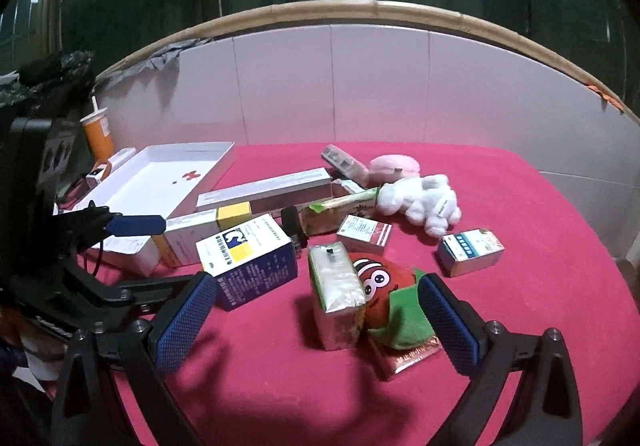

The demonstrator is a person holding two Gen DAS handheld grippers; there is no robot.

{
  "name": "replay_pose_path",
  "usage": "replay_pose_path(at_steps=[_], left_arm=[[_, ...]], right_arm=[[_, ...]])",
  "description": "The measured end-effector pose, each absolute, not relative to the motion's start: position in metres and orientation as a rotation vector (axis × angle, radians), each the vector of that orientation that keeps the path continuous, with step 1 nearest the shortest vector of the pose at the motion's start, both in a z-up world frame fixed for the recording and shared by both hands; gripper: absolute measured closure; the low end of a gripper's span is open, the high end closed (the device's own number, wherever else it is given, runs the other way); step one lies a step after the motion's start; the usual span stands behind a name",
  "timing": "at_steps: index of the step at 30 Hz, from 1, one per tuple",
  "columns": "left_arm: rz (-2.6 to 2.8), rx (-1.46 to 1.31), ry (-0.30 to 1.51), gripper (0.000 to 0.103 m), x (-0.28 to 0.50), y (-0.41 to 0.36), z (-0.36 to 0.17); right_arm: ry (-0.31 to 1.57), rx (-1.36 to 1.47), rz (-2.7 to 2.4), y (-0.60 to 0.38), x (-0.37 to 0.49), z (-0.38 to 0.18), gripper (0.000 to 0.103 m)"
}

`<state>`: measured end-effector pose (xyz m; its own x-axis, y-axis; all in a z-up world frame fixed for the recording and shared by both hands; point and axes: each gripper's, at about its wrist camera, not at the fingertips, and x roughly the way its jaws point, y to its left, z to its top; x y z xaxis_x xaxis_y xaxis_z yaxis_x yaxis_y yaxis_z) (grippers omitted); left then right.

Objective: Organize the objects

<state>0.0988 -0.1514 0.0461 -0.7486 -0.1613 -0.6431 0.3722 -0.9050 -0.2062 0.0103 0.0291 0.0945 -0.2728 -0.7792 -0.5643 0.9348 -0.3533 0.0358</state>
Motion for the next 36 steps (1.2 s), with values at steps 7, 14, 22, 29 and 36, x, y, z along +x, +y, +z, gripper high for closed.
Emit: replay_pose_path(at_steps=[7, 14, 22, 29, 36], left_arm=[[-2.588, 0.974, 0.432, 0.0, 0.097, -0.156, 0.06], [-2.555, 0.995, 0.472, 0.0, 0.121, -0.164, 0.045], [-2.627, 1.043, 0.413, 0.0, 0.1, -0.151, 0.039], [-2.667, 1.11, 0.343, 0.0, 0.067, -0.128, 0.027], [-2.614, 1.113, 0.399, 0.0, 0.049, -0.141, 0.017]], right_arm=[[0.337, 0.622, -1.794, 0.008, -0.005, 0.088, 0.004], [0.378, 0.633, -1.745, -0.01, -0.009, 0.076, 0.021], [0.434, 0.65, -1.742, -0.021, -0.009, 0.062, 0.062], [0.392, 0.689, -1.804, -0.003, -0.021, 0.058, 0.077], [0.294, 0.736, -1.819, 0.011, -0.034, 0.059, 0.077]])
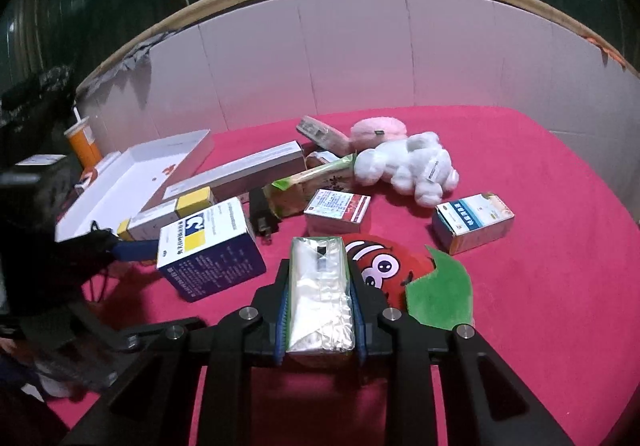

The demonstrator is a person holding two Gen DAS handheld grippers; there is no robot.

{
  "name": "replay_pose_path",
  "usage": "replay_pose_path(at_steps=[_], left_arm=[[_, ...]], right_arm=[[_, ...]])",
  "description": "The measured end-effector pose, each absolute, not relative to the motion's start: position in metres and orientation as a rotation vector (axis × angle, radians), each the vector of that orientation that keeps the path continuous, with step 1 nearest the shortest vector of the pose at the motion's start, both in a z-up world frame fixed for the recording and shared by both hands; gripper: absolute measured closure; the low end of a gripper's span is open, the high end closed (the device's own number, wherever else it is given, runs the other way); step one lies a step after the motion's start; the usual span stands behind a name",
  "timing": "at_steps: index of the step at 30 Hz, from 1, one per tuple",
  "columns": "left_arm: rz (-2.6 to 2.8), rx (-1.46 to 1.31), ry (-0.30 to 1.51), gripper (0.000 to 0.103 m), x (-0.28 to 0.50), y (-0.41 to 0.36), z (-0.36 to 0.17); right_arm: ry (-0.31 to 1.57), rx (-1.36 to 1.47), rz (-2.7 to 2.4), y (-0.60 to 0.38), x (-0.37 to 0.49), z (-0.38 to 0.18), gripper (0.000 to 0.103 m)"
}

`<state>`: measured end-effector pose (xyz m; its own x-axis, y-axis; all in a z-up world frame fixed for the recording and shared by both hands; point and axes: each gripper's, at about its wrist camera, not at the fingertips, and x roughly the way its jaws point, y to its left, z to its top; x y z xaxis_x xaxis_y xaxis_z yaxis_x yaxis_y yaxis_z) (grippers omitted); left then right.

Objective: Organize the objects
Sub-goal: 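Grasp the silver foil packet with the right gripper while the left gripper approaches the white-blue medicine box, then grasp the white-blue medicine box with the left gripper and lift it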

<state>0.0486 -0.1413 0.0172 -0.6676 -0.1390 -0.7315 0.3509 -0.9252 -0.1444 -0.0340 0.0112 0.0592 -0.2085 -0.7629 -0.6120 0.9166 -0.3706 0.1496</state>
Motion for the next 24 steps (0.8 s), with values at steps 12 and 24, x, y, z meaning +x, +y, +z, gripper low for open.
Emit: replay_pose_path(at_steps=[12, 24], left_arm=[[-2.819, 1.225, 0.56, 0.027, 0.054, -0.124, 0.02], [-2.764, 1.161, 0.376, 0.026, 0.028, -0.152, 0.032]], right_arm=[[0.208, 0.726, -1.814, 0.018, -0.029, 0.073, 0.077], [0.125, 0.728, -1.824, 0.037, -0.039, 0.082, 0.076]])
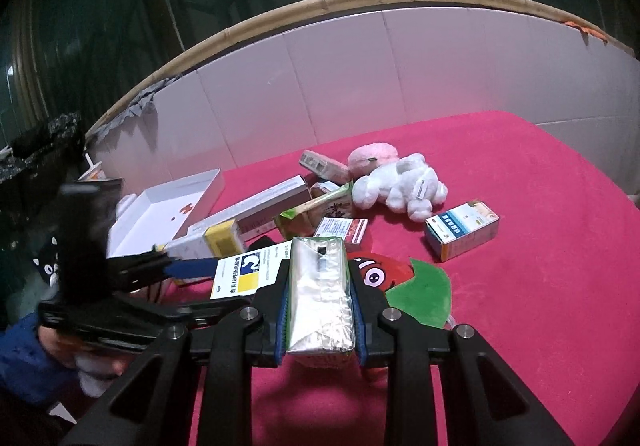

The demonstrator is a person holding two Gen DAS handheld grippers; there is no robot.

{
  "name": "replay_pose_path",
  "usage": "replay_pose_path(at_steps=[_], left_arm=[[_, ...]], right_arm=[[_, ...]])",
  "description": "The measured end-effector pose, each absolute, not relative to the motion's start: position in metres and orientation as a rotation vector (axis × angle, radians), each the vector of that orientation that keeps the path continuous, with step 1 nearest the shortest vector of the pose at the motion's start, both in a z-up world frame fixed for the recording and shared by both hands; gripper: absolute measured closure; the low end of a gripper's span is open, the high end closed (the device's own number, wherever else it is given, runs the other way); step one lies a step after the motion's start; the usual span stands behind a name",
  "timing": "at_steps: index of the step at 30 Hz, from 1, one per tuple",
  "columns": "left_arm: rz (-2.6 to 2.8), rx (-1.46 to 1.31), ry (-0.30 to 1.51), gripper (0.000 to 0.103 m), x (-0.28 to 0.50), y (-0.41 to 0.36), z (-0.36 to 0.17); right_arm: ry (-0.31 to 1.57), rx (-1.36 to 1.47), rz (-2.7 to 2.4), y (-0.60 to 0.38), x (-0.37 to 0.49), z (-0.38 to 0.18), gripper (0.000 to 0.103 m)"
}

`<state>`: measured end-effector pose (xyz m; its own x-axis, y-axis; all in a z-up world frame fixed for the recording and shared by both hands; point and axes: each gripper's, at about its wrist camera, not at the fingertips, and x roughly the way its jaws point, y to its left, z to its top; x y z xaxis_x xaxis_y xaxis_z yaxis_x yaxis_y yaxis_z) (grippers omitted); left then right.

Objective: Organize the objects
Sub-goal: 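Grasp the white-blue medicine box with the left gripper and lift it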

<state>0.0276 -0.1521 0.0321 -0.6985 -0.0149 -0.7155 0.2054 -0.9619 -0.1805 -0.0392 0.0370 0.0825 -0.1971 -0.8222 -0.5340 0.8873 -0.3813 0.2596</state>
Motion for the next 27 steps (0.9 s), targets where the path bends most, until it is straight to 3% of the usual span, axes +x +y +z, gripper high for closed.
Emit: replay_pose_path(at_steps=[6, 8, 14, 27], left_arm=[[-2.787, 1.228, 0.387, 0.028, 0.016, -0.149, 0.022], [-2.801, 1.226, 0.365, 0.04, 0.019, -0.144, 0.021], [-2.786, 1.19, 0.3, 0.047, 0.025, -0.136, 0.02], [-2.752, 0.949, 0.228, 0.049, 0.056, -0.11, 0.06]], right_arm=[[0.116, 0.74, -1.819, 0.041, -0.041, 0.081, 0.076], [0.114, 0.739, -1.816, 0.042, -0.041, 0.08, 0.076], [0.103, 0.75, -1.81, 0.041, -0.04, 0.079, 0.077], [0.063, 0.728, -1.874, 0.049, -0.028, 0.097, 0.078]])
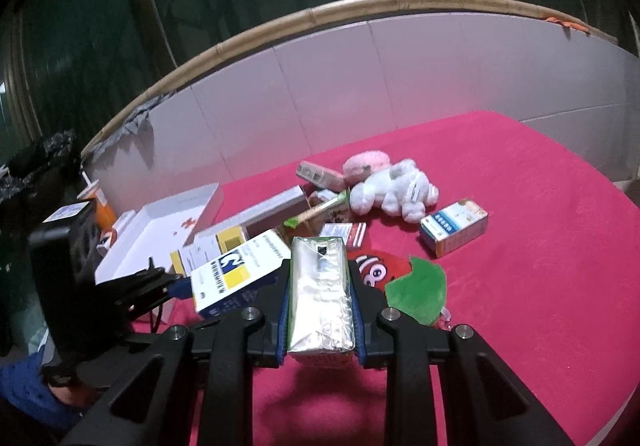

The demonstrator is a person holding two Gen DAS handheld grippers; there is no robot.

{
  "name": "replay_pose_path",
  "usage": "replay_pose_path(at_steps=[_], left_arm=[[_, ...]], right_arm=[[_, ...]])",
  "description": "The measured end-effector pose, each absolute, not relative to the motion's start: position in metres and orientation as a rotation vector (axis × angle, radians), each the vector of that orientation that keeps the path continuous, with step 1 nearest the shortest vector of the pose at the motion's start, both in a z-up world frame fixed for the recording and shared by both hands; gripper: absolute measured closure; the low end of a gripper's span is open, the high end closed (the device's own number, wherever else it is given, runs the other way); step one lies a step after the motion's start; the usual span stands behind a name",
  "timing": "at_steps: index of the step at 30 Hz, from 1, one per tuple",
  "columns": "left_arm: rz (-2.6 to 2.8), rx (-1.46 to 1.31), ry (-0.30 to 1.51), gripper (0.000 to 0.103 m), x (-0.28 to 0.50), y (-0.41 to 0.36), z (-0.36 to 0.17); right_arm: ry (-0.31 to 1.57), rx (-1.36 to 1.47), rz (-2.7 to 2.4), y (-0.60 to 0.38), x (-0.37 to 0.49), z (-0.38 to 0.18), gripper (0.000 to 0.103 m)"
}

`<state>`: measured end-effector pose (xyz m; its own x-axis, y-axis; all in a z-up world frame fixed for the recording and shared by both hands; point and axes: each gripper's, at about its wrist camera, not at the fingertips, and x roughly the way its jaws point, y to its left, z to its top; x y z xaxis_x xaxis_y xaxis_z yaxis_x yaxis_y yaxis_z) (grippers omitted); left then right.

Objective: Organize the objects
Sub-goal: 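Grasp the white-blue medicine box with the left gripper and lift it, then carry both held boxes over the white tray and release them inside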

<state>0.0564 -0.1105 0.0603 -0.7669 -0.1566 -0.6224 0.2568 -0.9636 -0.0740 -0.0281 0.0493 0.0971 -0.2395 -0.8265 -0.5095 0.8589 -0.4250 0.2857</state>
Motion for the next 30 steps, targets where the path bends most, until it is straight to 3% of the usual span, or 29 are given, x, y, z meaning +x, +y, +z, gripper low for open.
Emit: replay_pose_path(at_steps=[30], left_arm=[[-2.584, 0.679, 0.354, 0.049, 0.153, -0.146, 0.108]], right_arm=[[0.171, 0.652, -1.802, -0.006, 0.039, 0.138, 0.078]])
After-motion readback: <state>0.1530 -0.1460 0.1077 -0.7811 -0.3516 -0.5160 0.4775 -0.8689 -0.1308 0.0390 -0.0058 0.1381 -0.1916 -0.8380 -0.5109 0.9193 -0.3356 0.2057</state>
